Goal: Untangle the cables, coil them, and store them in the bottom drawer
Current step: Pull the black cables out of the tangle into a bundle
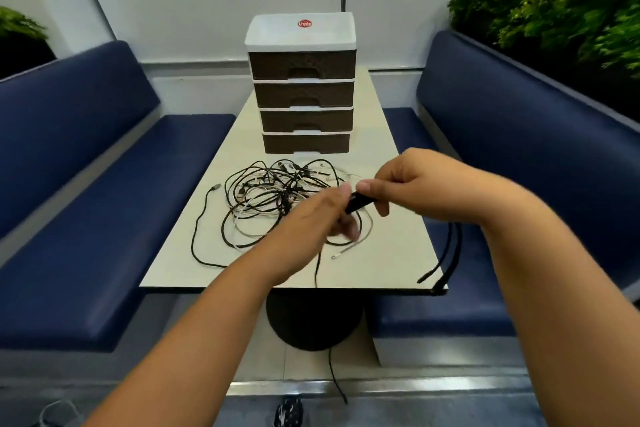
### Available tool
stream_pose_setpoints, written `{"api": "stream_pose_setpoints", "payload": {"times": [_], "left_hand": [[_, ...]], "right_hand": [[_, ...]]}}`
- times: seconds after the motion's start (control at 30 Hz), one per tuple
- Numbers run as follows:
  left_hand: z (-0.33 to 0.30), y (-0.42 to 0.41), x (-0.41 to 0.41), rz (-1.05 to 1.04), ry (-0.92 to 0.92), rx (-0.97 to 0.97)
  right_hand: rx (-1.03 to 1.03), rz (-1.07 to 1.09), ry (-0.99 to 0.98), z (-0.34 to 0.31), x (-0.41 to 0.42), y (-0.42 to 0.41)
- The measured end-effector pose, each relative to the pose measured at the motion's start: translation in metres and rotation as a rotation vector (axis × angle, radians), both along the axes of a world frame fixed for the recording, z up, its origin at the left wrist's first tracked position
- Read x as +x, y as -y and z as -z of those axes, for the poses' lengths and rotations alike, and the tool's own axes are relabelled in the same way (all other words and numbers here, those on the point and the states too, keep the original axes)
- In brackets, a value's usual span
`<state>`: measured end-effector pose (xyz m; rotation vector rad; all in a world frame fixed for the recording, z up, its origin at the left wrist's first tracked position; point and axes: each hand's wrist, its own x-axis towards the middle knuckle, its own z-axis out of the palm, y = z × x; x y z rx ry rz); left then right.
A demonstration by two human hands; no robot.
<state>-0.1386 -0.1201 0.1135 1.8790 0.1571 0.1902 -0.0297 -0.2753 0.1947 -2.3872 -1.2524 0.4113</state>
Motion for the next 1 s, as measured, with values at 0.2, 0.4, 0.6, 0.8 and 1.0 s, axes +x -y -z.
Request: {"api": "stream_pose_setpoints", "payload": {"times": [0.2, 0.4, 0.6, 0.8, 1.0], "left_hand": [[0.017, -0.019, -0.004, -0.108, 0.043, -0.24], [0.034, -0.048, -0.018, -0.058, -0.087, -0.244], [0.051, -0.047, -0.027, 0.335, -0.354, -0.156], [0.048, -0.038, -0.001, 0.249, -0.367, -0.227], [0.014, -0.051, 0.042, -0.051, -0.129, -0.838]], "right_hand": [[0.038, -0.04, -0.221, 0.028, 0.031, 0.015], [-0.019, 0.227, 0.206, 0.053, 0.051, 0.009], [0.484, 0.367, -0.108, 0.064, 0.038, -0.013], [1.006, 0.328, -0.801, 0.063, 0.011, -0.039], [0.877, 0.152, -0.797, 0.082, -0.002, -0.062]]}}
